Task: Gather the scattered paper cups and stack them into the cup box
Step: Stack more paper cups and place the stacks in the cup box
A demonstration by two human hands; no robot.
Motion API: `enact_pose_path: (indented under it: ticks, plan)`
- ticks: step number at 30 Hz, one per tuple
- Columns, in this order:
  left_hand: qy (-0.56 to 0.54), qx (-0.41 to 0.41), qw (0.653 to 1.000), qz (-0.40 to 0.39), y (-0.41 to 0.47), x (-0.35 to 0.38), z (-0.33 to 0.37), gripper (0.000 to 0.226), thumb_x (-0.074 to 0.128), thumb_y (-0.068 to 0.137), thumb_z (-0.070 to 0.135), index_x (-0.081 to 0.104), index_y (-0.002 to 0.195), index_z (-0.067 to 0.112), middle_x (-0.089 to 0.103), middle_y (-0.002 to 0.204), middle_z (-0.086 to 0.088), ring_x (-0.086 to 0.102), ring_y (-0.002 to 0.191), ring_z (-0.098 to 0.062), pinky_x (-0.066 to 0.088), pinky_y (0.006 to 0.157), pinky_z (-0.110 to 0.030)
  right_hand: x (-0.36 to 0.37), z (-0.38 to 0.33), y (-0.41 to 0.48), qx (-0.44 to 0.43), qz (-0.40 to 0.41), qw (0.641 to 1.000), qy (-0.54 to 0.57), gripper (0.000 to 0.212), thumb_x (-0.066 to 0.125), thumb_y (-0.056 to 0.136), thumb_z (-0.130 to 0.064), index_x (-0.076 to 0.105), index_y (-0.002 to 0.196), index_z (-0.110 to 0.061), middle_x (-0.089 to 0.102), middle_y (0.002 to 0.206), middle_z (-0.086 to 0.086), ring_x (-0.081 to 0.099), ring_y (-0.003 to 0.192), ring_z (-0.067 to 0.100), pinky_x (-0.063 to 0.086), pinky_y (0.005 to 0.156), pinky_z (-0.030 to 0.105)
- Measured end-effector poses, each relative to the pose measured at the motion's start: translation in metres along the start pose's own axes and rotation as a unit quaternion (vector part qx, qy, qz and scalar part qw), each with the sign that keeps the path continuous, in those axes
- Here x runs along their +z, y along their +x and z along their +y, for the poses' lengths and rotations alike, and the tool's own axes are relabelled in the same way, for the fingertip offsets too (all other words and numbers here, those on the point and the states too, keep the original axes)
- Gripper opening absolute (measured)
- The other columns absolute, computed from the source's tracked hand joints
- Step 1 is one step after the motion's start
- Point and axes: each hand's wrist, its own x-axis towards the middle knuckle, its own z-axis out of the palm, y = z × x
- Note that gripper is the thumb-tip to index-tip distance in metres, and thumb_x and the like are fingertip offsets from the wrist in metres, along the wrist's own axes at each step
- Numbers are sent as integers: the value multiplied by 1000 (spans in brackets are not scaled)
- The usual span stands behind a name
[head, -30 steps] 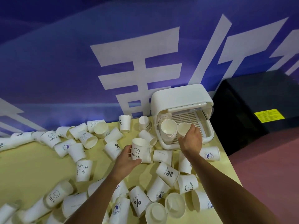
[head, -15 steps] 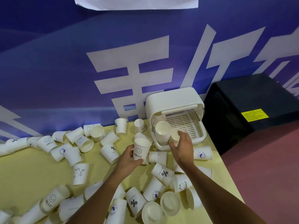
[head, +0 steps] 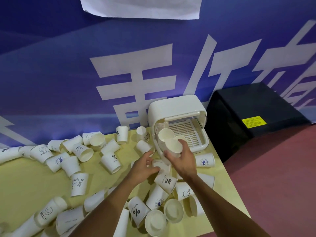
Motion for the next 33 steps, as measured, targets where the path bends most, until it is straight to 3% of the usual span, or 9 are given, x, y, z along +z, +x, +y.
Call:
enact_pose_path:
  ticks: [5,10,13,19,26,33]
  plan:
    - [-5,-29,999,23,-2,-13,-12,59,80,76,30,50,127,32,58,114,9,56,108,-13,51,83,-28,-24,7,18,16,78,997,7,81,76,75,-49,38,143,-28,54,139,-3,52,126,17,48,105,44]
    - [24,-32,998,39,-2,-17,-18,47,75,81,23,56,123,24,58,115,3,57,109,-16,46,85,-25,-25,4,46,12,94,995,-33,79,79,83,-25,35,148,-15,42,148,6,44,133,22,35,103,24]
    - [56,-28,997,43,-2,-17,-20,42,74,83,25,58,122,23,59,116,4,57,108,-14,46,87,-25,-21,8,60,17,89,994,-56,79,80,83,-20,35,148,-13,36,148,9,45,130,24,32,97,21]
    - [63,-27,996,58,-2,-14,-23,33,72,83,25,61,114,23,61,114,4,57,107,-11,42,83,-22,-8,28,75,26,46,992,-116,83,79,83,-33,34,151,-18,41,148,6,39,138,28,39,110,41]
    - [75,-30,994,69,-6,-17,-29,29,73,83,27,62,111,23,61,111,6,57,105,-10,41,81,-19,1,43,80,58,-7,984,-168,92,79,83,-33,25,156,-13,36,156,14,32,143,35,35,114,46]
    - [81,-35,992,85,-10,-20,-35,30,72,84,26,63,113,20,62,111,6,58,106,-10,42,85,-20,12,47,84,52,-15,983,-178,77,79,78,-34,42,141,-9,52,133,15,47,124,34,45,103,47]
